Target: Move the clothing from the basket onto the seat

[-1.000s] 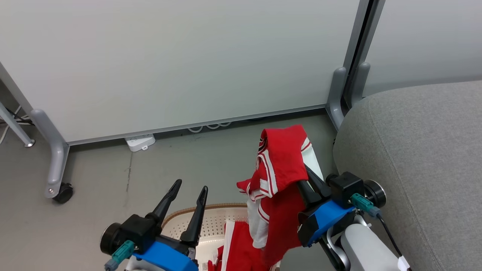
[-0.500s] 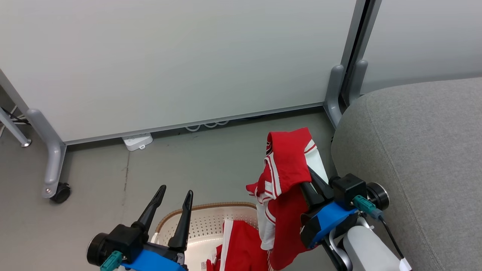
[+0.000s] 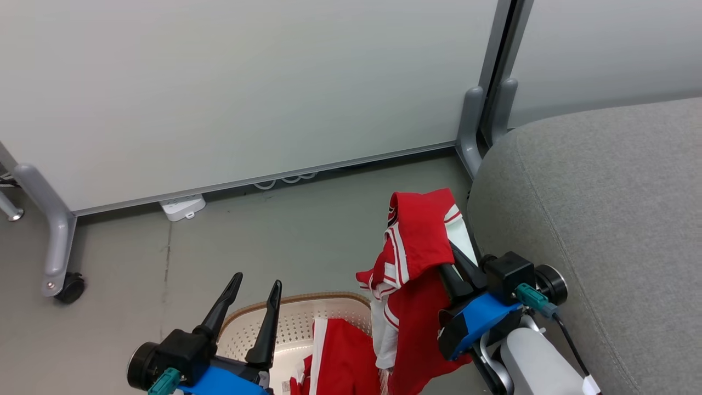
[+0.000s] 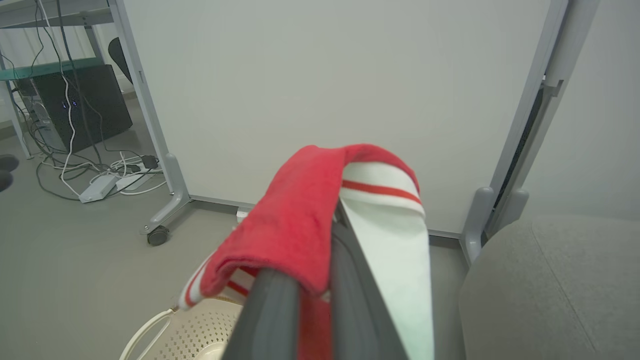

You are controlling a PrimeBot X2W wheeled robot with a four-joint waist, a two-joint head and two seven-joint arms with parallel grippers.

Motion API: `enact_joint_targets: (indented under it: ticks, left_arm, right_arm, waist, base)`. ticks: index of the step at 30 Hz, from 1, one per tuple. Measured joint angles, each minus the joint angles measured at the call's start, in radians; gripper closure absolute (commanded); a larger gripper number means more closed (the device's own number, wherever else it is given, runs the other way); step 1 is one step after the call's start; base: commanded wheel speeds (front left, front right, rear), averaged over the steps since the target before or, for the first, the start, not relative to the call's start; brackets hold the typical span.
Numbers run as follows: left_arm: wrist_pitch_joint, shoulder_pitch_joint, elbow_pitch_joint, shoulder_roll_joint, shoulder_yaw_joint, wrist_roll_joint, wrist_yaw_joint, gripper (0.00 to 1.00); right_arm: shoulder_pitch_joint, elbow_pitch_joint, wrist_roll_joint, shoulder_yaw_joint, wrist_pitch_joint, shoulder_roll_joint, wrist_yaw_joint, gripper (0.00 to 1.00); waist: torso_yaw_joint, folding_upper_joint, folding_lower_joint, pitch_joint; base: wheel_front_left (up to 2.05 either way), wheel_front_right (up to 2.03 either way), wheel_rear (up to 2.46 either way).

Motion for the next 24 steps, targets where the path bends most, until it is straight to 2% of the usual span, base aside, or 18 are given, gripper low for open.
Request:
enact_joint_targets:
  ticks: [7, 24]
  left_arm:
    - [0.000, -0.004, -0.002, 0.002, -0.005, 0.001, 0.000, 0.00]
    - [0.000, -0.041, 0.002, 0.008, -0.017, 0.010, 0.000, 0.00]
  right_arm:
    - [-0.006, -0.004, 0.000, -0.005, 0.000, 0.000, 0.000, 1.00]
    - [-0.015, -0.019, 0.013, -0.013, 0.000, -0.001, 0.000, 1.00]
  waist:
    - [-0.070, 0.0000, 0.0000, 0.013]
    - [-0.318, 0.0000, 0.0000, 0.056]
  base:
    - [0.00, 0.00, 0.00]
    - [0.00, 0.00, 0.00]
